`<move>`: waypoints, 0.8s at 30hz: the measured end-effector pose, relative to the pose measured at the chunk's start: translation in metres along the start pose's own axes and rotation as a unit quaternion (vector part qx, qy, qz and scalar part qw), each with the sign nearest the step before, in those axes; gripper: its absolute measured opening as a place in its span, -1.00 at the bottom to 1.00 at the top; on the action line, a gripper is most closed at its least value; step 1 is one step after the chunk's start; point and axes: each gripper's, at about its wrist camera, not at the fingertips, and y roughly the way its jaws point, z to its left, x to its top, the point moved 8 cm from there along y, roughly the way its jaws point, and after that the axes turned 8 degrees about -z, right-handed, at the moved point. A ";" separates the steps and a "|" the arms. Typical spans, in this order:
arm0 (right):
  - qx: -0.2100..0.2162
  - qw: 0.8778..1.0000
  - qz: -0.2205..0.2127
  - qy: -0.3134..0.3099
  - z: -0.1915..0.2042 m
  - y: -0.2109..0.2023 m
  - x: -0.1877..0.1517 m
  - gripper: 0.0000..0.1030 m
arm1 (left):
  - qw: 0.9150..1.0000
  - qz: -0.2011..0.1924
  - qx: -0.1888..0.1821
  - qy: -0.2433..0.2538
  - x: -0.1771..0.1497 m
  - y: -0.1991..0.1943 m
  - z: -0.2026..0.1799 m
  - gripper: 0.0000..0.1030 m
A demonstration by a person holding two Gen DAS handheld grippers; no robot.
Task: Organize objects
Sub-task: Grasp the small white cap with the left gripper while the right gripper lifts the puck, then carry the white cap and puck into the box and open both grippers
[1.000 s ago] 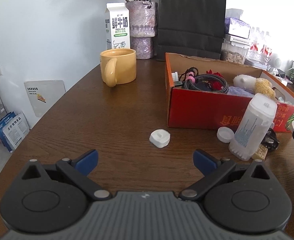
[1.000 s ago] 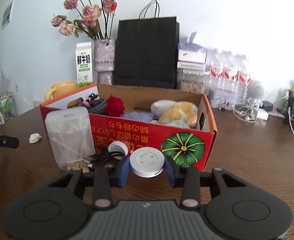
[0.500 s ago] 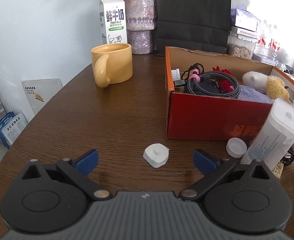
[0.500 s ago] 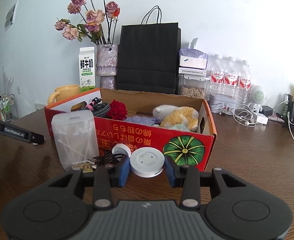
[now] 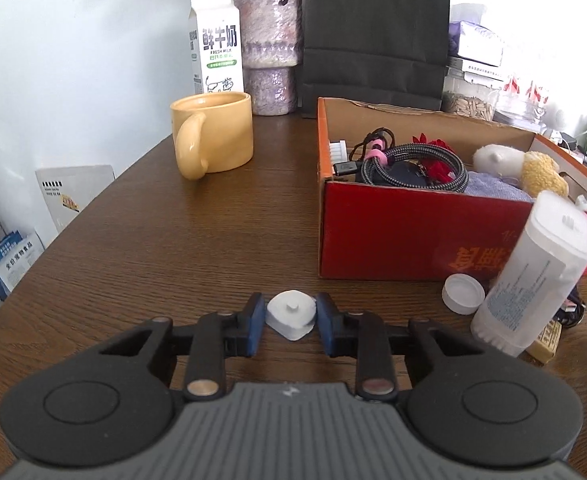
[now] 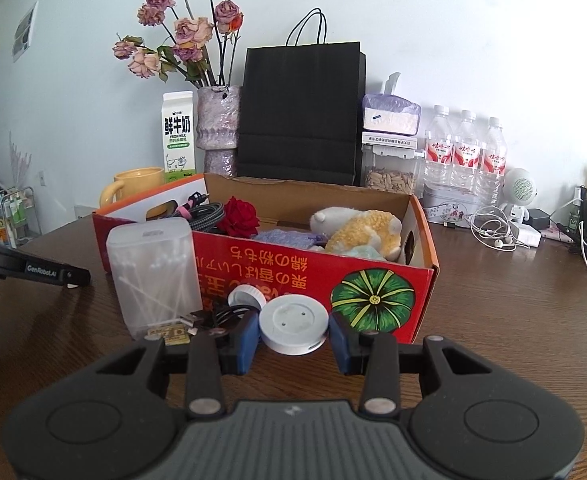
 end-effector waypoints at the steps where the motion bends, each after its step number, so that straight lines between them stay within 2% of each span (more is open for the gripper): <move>1: 0.000 1.000 0.000 0.000 0.000 0.000 0.000 -0.27 | 1.000 -0.001 0.001 0.000 0.000 0.000 -0.001 -0.45; 7: 0.000 1.000 -0.001 0.000 0.000 0.000 0.000 -0.27 | 1.000 -0.006 0.002 -0.007 -0.001 -0.004 -0.003 -0.45; 18: -0.005 1.000 -0.014 -0.003 0.000 -0.004 0.004 -0.27 | 0.999 -0.041 0.004 -0.013 0.006 -0.028 -0.016 -0.45; 24: -0.006 1.000 -0.028 -0.005 0.000 -0.009 0.013 -0.27 | 0.998 -0.059 -0.010 -0.014 0.017 -0.046 -0.025 -0.45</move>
